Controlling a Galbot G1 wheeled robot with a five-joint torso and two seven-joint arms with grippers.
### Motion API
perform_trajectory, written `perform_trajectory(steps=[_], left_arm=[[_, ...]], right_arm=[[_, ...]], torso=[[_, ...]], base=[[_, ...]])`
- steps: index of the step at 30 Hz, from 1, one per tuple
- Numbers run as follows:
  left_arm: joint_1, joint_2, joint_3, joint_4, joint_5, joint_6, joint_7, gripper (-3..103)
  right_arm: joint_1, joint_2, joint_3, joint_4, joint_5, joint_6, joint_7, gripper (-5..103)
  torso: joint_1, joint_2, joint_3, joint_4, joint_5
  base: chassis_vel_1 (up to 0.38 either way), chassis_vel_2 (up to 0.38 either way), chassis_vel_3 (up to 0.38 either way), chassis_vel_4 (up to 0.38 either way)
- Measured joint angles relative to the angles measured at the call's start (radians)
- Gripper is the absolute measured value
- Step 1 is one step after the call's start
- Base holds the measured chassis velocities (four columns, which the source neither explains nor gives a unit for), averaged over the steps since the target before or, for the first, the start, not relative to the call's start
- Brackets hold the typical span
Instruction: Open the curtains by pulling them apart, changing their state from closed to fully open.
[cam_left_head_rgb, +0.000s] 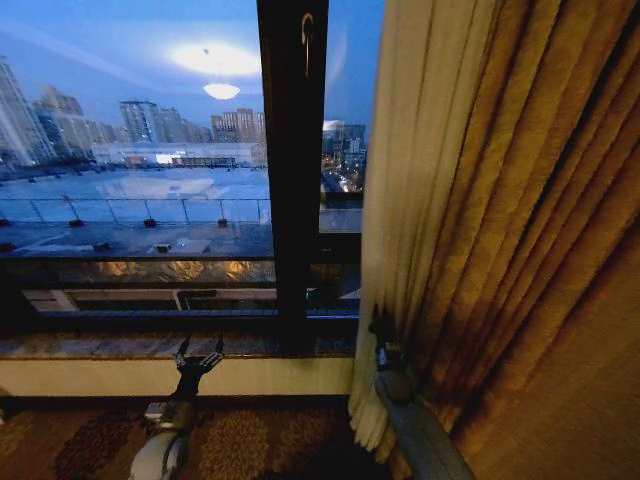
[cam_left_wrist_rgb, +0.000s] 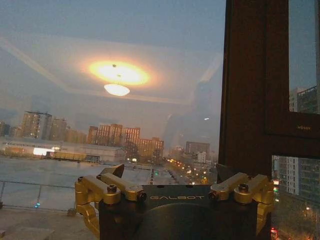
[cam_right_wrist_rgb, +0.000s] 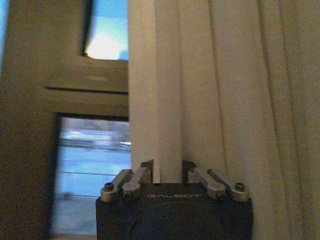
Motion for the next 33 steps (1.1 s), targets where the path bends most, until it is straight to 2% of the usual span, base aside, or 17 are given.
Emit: perform_trajectory(steps=[1, 3, 4, 5, 9, 12, 15, 17, 18, 25, 28, 33], left_arm=[[0.000, 0.000, 0.000, 0.000, 0.000, 0.000, 0.000, 100], [0.000, 0.000, 0.000, 0.000, 0.000, 0.000, 0.000, 100], [0.000, 0.000, 0.000, 0.000, 0.000, 0.000, 0.000, 100], [0.000, 0.000, 0.000, 0.000, 0.000, 0.000, 0.000, 100], [0.000, 0.000, 0.000, 0.000, 0.000, 0.000, 0.000, 100], [0.000, 0.000, 0.000, 0.000, 0.000, 0.000, 0.000, 100], [0.000, 0.000, 0.000, 0.000, 0.000, 0.000, 0.000, 100], [0.000, 0.000, 0.000, 0.000, 0.000, 0.000, 0.000, 100], [0.000, 0.000, 0.000, 0.000, 0.000, 0.000, 0.000, 100], [0.000, 0.000, 0.000, 0.000, 0.000, 0.000, 0.000, 100], [0.000, 0.000, 0.000, 0.000, 0.000, 0.000, 0.000, 100], [0.000, 0.000, 0.000, 0.000, 0.000, 0.000, 0.000, 100]], right_arm=[[-0.011, 0.000, 0.000, 0.014, 0.008, 0.006, -0.019, 37], [-0.021, -0.001, 0.001, 0.024, 0.012, 0.013, -0.031, 37], [-0.032, -0.001, 0.007, 0.034, 0.014, 0.019, -0.036, 43], [-0.032, -0.001, 0.007, 0.034, 0.014, 0.019, -0.036, 43], [-0.072, -0.007, 0.028, 0.078, 0.022, 0.028, -0.030, 65], [-0.086, -0.011, 0.033, 0.095, 0.022, 0.030, -0.028, 70], [-0.116, -0.017, 0.040, 0.126, 0.030, 0.038, -0.028, 86], [-0.118, -0.017, 0.040, 0.128, 0.029, 0.038, -0.028, 86], [-0.130, -0.016, 0.041, 0.136, 0.022, 0.038, -0.027, 96], [-0.138, -0.001, 0.040, 0.138, 0.004, 0.052, -0.012, 100], [-0.131, 0.001, 0.042, 0.131, -0.056, 0.053, 0.002, 100], [-0.116, 0.005, 0.036, 0.123, -0.042, 0.053, 0.017, 100]], torso=[[0.000, 0.000, 0.000, 0.0000, -0.0001], [0.000, 0.000, 0.000, 0.0000, -0.0001], [0.000, 0.000, 0.000, 0.0001, 0.0001], [0.000, 0.000, 0.000, 0.0001, 0.0001], [0.000, 0.000, 0.000, 0.0000, 0.0001], [0.000, 0.000, 0.000, 0.0000, 0.0001], [0.000, 0.000, 0.000, 0.0000, 0.0001], [0.000, 0.000, 0.000, 0.0000, 0.0001], [0.000, 0.000, 0.000, -0.0001, 0.0001], [0.000, 0.000, 0.000, 0.0000, 0.0001], [0.000, 0.000, 0.000, 0.0000, 0.0001], [0.000, 0.000, 0.000, 0.0000, 0.0001]], base=[[0.000, 0.000, 0.000, 0.000], [0.000, 0.000, 0.000, 0.000], [0.000, 0.000, 0.000, 0.000], [0.000, 0.000, 0.000, 0.000], [0.000, 0.000, 0.000, 0.000], [0.000, 0.000, 0.000, 0.000], [0.000, 0.000, 0.000, 0.000], [0.000, 0.000, 0.000, 0.000], [0.000, 0.000, 0.000, 0.000], [0.000, 0.000, 0.000, 0.000], [0.000, 0.000, 0.000, 0.000], [0.000, 0.000, 0.000, 0.000]])
